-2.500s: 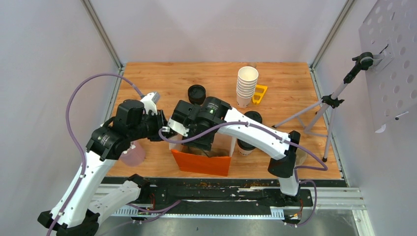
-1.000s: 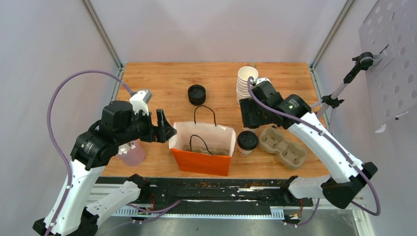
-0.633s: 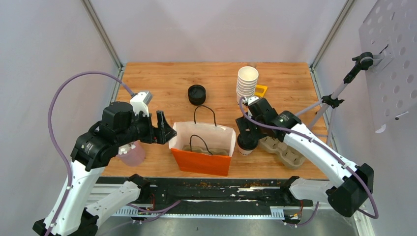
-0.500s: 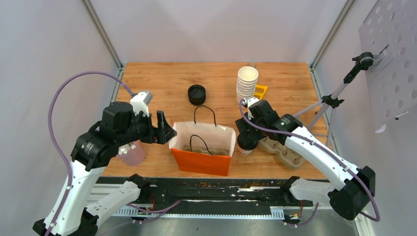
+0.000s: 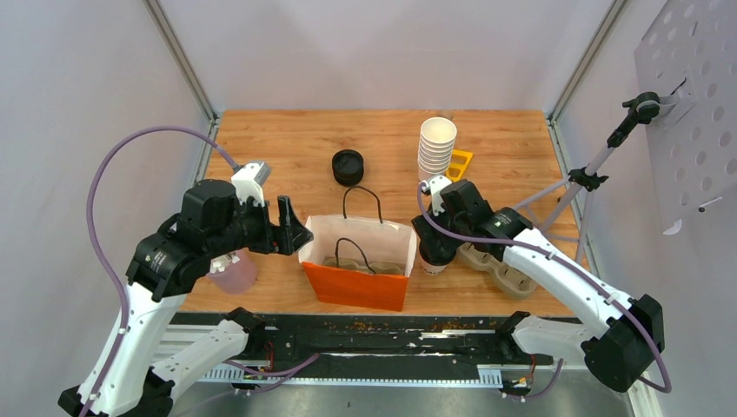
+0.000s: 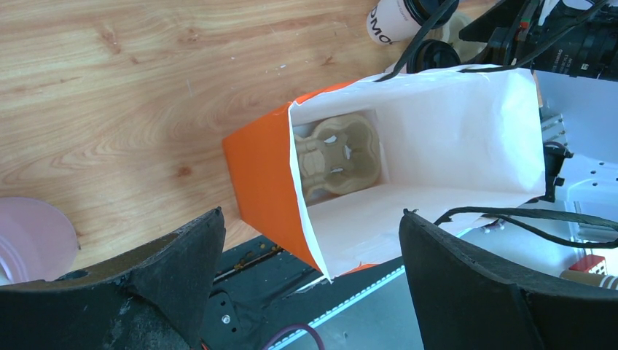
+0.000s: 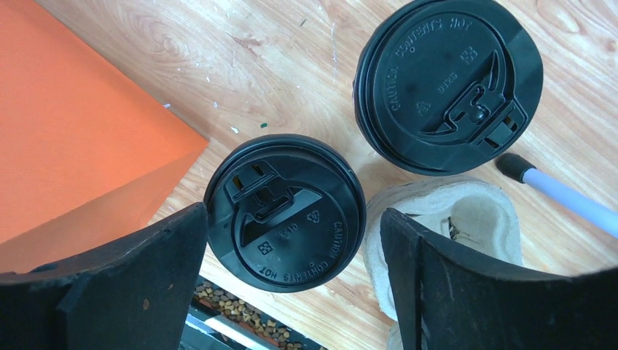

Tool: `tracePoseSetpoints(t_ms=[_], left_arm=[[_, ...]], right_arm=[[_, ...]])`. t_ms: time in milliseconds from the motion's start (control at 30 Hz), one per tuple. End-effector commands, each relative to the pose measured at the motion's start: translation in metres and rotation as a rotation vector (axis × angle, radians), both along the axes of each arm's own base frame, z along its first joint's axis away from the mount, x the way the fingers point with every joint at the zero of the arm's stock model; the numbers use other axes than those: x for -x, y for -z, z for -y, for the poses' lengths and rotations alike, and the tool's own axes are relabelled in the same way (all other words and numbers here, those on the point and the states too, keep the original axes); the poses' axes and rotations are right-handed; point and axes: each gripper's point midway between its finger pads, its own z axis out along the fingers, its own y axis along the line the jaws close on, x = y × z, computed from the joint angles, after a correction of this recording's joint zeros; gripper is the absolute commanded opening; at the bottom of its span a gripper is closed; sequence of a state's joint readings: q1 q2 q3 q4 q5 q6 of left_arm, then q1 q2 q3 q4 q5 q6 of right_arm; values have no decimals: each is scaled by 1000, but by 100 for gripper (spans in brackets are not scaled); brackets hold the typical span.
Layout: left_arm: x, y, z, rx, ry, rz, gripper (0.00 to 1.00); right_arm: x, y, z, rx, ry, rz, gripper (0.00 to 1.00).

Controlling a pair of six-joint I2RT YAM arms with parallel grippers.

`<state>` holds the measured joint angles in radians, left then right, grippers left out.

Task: Pack the takeout coffee

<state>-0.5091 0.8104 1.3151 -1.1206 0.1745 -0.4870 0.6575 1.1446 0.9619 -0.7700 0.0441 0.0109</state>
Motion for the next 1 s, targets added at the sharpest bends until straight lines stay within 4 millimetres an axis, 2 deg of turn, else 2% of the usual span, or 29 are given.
tracePoseSetpoints(t_ms=[0, 167, 500, 967], left_arm=[[-2, -3, 3, 7, 18, 24, 95], [-3, -3, 3, 6, 20, 24, 95], [-3, -3, 4, 8, 22, 24, 95], [-4, -4, 5, 10, 20, 27, 95]], right_arm=[[-7, -4, -8, -24, -46, 37, 86], [-4, 2, -6, -3, -44, 6, 84], [4, 15, -10, -3, -71, -58, 85], [13, 14, -4, 20, -69, -97, 87]])
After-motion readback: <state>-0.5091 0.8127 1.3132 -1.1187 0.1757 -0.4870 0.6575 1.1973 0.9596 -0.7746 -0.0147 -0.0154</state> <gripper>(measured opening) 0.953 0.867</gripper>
